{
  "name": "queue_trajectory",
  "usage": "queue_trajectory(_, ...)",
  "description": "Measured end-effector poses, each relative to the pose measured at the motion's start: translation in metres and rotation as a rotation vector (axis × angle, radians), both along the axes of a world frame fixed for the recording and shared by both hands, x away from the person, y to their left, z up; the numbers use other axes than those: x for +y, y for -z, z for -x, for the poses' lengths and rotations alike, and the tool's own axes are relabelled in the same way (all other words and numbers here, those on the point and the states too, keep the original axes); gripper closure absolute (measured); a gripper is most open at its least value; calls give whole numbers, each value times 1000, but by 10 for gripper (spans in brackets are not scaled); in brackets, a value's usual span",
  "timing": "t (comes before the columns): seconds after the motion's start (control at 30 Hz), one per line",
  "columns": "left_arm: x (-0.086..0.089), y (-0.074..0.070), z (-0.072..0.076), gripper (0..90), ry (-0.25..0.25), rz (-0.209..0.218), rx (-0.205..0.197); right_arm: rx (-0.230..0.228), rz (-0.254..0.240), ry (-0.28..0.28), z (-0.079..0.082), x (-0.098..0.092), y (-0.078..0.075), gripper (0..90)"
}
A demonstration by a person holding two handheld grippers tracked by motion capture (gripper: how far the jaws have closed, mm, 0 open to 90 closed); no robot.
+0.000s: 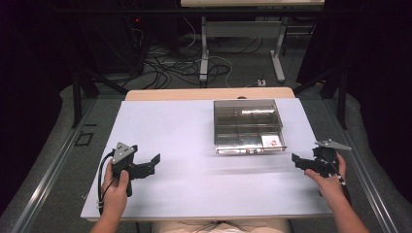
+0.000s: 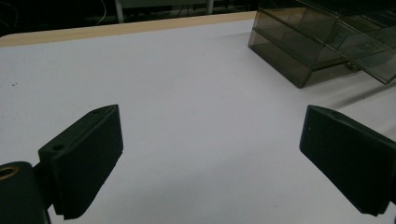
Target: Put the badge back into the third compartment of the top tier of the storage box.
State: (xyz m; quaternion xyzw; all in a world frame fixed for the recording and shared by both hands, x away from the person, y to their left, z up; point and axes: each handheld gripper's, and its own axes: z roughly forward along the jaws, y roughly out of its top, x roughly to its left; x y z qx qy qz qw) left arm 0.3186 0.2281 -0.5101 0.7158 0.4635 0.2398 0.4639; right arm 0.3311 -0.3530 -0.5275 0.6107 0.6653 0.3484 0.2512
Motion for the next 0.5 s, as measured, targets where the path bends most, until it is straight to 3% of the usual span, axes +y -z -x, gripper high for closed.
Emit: queue_trajectory(0.5, 0, 0, 0, 62, 0, -1, -1, -3, -1, -4, 0, 0, 0, 72)
